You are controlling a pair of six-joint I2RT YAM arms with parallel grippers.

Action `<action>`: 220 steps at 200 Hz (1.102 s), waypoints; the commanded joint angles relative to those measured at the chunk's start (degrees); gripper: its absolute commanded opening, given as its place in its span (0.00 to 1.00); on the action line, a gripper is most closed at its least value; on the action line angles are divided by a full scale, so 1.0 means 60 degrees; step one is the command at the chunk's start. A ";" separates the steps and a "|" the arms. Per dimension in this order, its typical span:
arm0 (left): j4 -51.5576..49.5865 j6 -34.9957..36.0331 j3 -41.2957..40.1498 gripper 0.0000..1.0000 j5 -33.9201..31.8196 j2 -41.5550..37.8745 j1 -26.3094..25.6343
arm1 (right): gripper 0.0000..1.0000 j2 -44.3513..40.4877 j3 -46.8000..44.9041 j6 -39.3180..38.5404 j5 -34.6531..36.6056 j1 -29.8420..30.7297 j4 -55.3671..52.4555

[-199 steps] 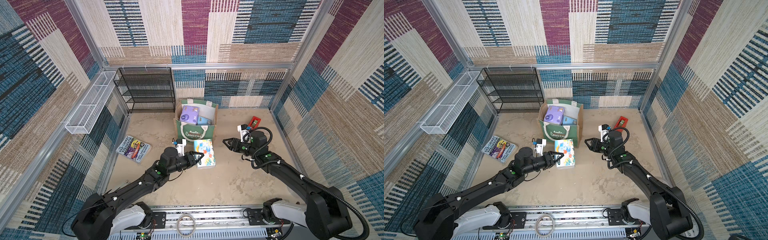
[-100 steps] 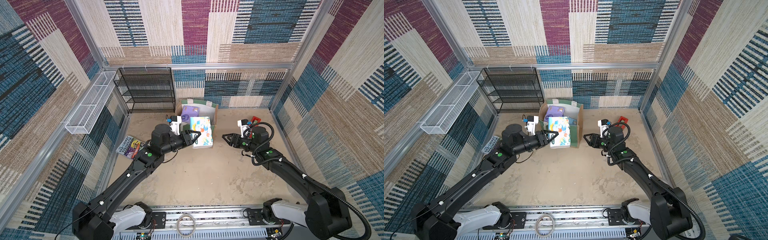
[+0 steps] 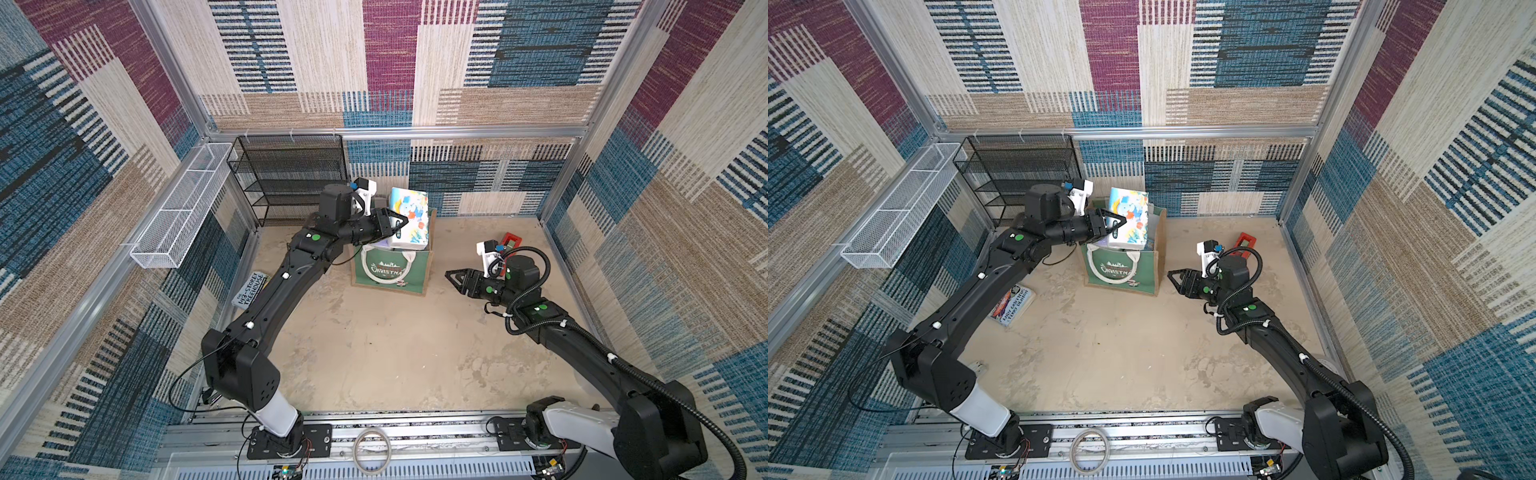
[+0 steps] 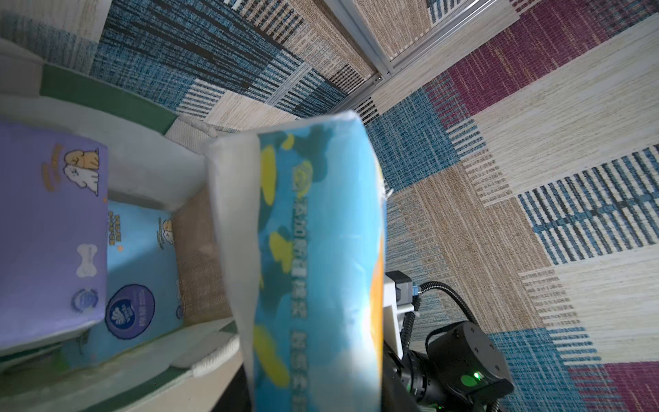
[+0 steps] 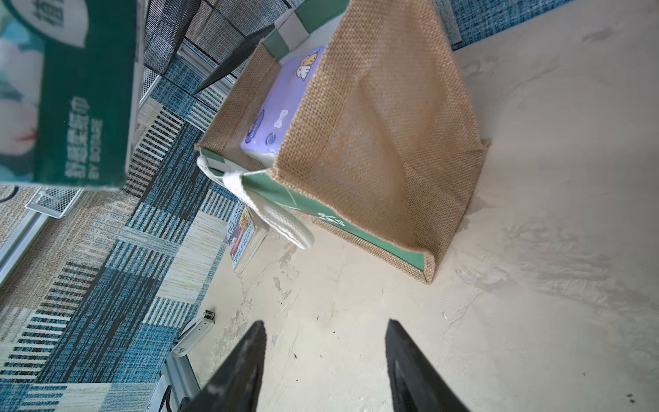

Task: Put tissues into the canvas bag
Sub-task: Place the pack of facial tissues in the canvas bag.

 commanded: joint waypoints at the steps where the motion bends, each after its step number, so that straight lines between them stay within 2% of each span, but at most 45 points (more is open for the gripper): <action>1: -0.0884 0.0831 0.0725 0.44 0.0144 0.0674 0.0047 | 0.56 -0.0091 -0.0080 0.0044 0.0061 -0.0001 0.0361; 41: -0.1712 0.1260 0.1638 0.44 -0.0026 0.1804 0.0156 | 0.56 -0.0159 -0.0175 0.0103 0.0139 -0.0017 0.0406; 47: -0.1702 0.1272 0.1673 0.44 -0.0453 0.1856 0.0206 | 0.56 -0.0189 -0.0191 0.0090 0.0165 -0.0022 0.0376; 74: -0.1870 0.1518 0.2068 0.44 -0.0929 0.2162 0.0258 | 0.57 -0.0254 -0.0246 0.0084 0.0267 -0.0022 0.0353; 111: -0.3370 0.2147 0.3987 0.44 -0.1076 0.3431 0.0257 | 0.56 -0.0266 -0.0376 0.0211 0.0314 -0.0013 0.0490; 141: -0.4153 0.2286 0.5317 0.43 -0.0752 0.4360 0.0262 | 0.56 -0.0393 -0.0575 0.0318 0.0369 -0.0027 0.0581; 220: -0.3750 0.1865 0.5411 0.43 -0.0476 0.3963 0.0329 | 0.57 -0.0371 -0.0781 0.0468 0.0368 -0.0034 0.0773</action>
